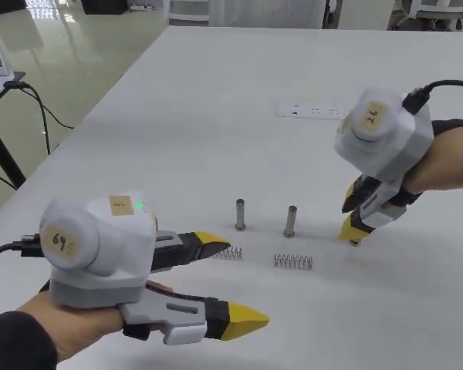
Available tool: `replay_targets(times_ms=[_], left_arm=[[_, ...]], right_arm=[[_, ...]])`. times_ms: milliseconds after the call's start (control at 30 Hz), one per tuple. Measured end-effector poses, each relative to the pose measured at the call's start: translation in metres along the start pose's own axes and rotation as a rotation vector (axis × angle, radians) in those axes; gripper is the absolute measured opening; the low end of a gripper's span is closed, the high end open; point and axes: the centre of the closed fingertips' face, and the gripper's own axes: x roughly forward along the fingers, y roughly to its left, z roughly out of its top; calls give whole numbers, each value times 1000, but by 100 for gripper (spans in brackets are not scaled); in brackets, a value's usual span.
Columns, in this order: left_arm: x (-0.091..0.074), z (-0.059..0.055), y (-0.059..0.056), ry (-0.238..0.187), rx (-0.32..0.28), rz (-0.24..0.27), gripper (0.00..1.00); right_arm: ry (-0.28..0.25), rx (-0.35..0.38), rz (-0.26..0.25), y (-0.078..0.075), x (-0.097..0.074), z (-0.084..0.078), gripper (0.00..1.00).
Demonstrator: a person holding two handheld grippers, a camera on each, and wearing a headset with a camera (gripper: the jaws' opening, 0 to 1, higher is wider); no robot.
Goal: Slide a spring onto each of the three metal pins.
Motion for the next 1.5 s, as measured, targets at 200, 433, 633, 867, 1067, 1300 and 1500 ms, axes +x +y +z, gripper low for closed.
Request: replay_targets(times_ms=[200,433,633,867,1067,1300,1500], left_arm=[[0,0,-1,1,2,1,59],[0,0,-1,3,3,-1,59],[0,-1,-1,5,5,-2,59],[0,-1,-1,5,4,-1,59],[0,-2,-1,7,3,-3,58],[0,-3,-2,11,2,-5,58],[0,-4,-2,15,1,-5,58]], right_arm=[[-14,-22,15,9,1,10,23],[-19,-46,46,23,9,18,21],[-15,-68,63,32,17,21,21],[-12,-75,82,37,27,23,20],[-4,-75,99,40,36,21,19],[6,-79,109,43,44,19,17],[16,-87,110,44,49,18,15]])
